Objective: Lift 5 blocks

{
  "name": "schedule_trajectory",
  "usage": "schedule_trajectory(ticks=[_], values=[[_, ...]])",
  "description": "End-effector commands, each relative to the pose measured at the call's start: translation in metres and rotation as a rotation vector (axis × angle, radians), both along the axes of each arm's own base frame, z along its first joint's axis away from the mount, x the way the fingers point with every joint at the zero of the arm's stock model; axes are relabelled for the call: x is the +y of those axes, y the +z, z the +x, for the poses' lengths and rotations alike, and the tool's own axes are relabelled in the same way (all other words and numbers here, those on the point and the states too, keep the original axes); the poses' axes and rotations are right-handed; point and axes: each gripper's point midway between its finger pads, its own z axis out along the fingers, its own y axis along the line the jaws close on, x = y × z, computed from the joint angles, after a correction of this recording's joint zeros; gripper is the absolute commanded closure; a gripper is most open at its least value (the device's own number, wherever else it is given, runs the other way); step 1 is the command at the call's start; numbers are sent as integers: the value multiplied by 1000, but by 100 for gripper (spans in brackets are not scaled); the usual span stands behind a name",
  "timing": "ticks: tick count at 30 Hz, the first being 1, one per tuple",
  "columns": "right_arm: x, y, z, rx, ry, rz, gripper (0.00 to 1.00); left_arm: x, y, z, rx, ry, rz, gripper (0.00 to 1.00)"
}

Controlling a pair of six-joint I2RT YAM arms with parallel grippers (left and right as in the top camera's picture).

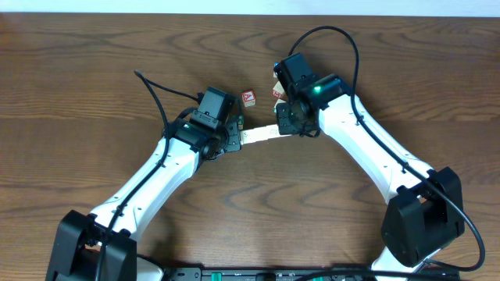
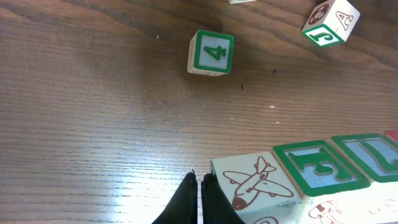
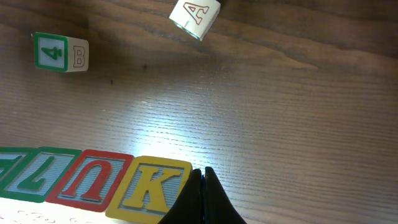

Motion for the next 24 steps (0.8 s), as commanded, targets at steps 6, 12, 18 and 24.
schedule_trajectory(ticks=[6,12,18,24], values=[[84,11,-42,139,167,294,99,-70,44,-2,-29,-160,-253,93],[83,11,-40,138,155,296,99,-70,44,-3,-28,-160,-252,93],[83,11,-41,139,156,296,99,-70,44,-3,-29,-160,-252,93],[82,10,-41,141,155,294,99,-70,44,-3,-28,-160,-252,93]])
